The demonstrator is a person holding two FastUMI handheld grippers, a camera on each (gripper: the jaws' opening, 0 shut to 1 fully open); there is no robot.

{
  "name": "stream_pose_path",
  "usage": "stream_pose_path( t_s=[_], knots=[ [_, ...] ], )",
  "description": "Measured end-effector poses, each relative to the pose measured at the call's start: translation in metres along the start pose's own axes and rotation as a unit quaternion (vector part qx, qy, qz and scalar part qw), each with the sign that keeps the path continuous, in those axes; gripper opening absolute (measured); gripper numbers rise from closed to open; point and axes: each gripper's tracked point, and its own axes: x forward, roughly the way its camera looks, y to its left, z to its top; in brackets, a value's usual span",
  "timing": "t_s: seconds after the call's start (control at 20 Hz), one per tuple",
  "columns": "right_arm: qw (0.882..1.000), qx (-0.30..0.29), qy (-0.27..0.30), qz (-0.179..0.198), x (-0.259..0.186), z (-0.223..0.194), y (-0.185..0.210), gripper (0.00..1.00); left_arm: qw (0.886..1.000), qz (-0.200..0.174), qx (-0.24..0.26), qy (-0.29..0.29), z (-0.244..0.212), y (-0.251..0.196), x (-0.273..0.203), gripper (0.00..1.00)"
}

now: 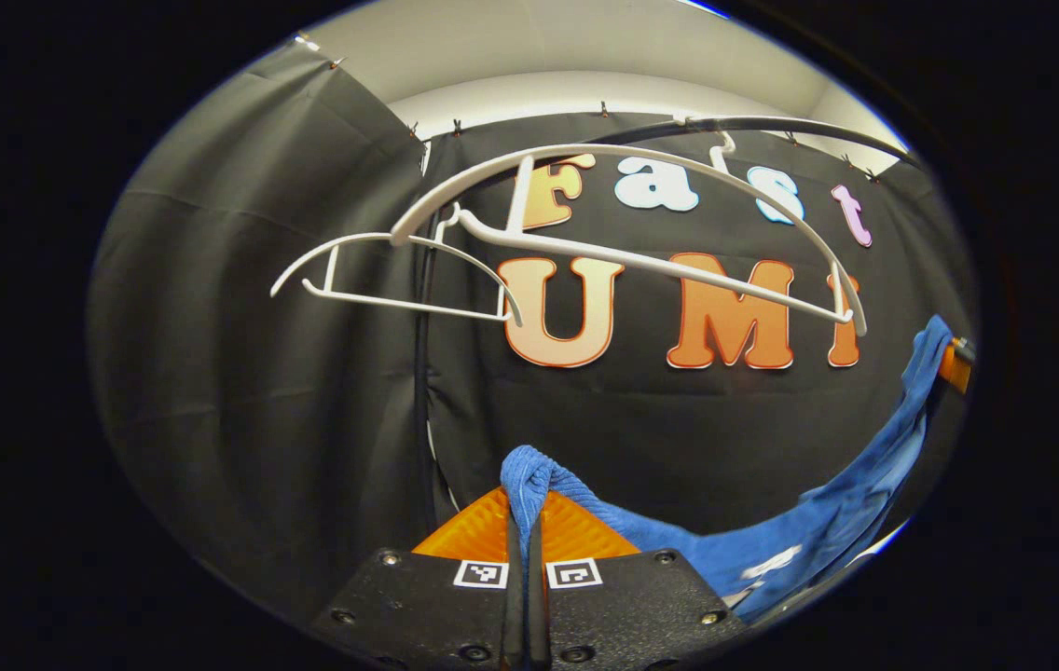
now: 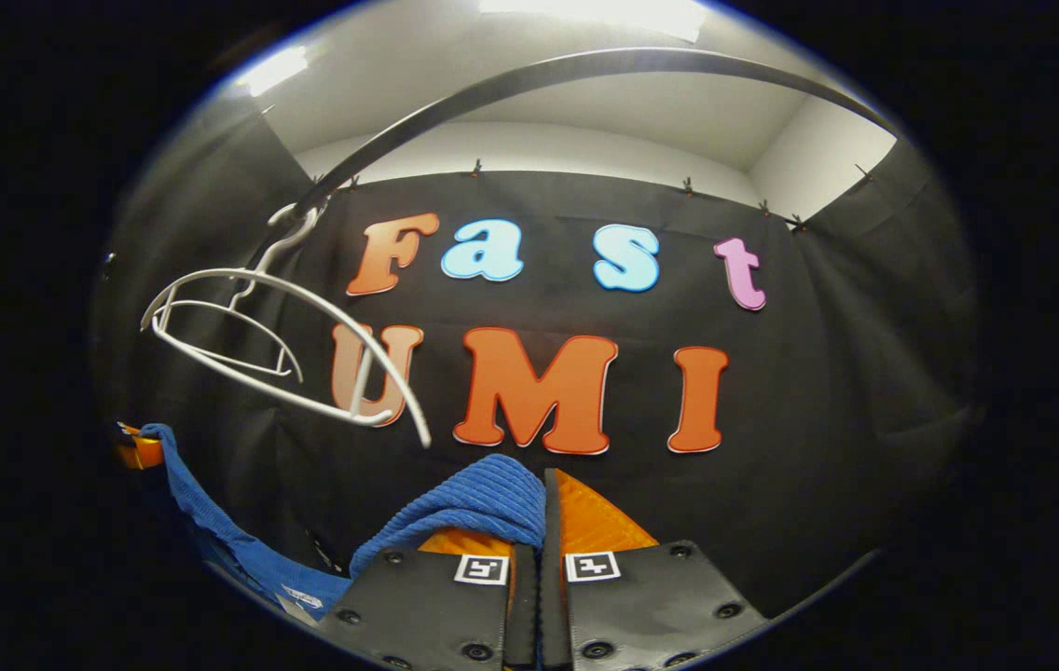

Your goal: Grasp the clothes on the hanger with both hands and then place them into the laundry hamper below.

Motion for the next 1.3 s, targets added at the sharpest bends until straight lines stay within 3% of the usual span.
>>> stream_pose_path(
  t_s=[0.2,0.5,0.7,0.95,1.3],
  knots=[
    [0.996,-0.009,0.024,0.081,-0.015,-0.024,0.052,0.09,0.999,-0.038,-0.009,0.029,-0.019,-0.037,-0.005,0.02],
    [0.980,0.029,0.131,0.148,-0.035,-0.111,0.102,0.11,0.983,-0.097,-0.077,0.135,-0.086,-0.097,-0.011,0.02],
    [0.955,0.040,0.235,0.179,-0.048,-0.187,0.121,0.11,0.957,-0.122,-0.122,0.232,-0.152,-0.119,-0.025,0.02],
    [0.919,0.042,0.346,0.186,-0.078,-0.270,0.126,0.11,0.923,-0.121,-0.108,0.350,-0.234,-0.129,-0.047,0.03],
    [0.868,0.043,0.453,0.199,-0.115,-0.344,0.138,0.11,0.876,-0.104,-0.143,0.449,-0.302,-0.141,-0.077,0.07]
  ],
)
